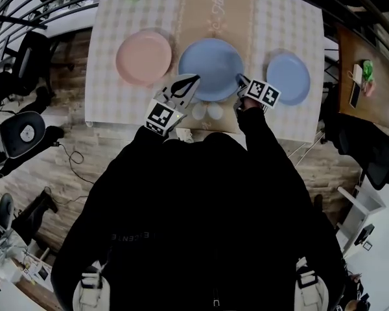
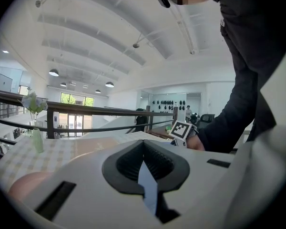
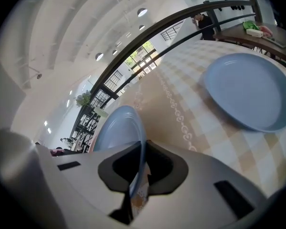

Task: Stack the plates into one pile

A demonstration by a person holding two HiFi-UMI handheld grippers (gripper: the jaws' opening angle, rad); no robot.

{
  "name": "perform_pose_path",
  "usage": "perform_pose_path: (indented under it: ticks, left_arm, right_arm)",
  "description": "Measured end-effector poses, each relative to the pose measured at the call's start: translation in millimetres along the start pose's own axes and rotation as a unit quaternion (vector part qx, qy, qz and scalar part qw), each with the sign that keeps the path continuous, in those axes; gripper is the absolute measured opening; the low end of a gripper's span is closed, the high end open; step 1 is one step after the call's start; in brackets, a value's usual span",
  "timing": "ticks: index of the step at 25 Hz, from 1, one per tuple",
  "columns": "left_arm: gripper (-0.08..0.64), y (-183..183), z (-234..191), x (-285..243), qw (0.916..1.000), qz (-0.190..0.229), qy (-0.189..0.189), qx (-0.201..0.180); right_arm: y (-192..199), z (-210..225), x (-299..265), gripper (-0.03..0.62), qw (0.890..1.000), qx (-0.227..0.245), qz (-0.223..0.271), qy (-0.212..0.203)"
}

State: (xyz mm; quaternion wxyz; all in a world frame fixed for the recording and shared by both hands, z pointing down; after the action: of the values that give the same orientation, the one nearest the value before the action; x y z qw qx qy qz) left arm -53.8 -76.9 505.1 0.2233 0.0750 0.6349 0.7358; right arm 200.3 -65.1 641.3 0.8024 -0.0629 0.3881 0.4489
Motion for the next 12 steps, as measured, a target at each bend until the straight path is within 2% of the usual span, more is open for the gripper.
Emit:
perform_pose_path:
  ticks: [12]
  left_arm:
    - [0.020, 10.6, -37.4, 50.1, 0.9975, -0.004, -0.070, 0.006]
  right_arm:
    - [11.9, -67.7, -46.1, 0.029, 0.999, 0.028, -0.023, -0.033]
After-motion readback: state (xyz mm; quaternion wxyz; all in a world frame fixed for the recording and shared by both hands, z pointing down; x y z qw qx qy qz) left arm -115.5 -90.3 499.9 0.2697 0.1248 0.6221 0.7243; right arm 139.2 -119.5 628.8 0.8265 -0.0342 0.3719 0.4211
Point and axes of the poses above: the fingertips, and each gripper's own axes: x backward along the fingers, z to its right, y out of its underside, the point moved 7 cm from there along x, backward along the fingers, and after that the axes turned 15 degrees about -x, right-handed, at the moved point
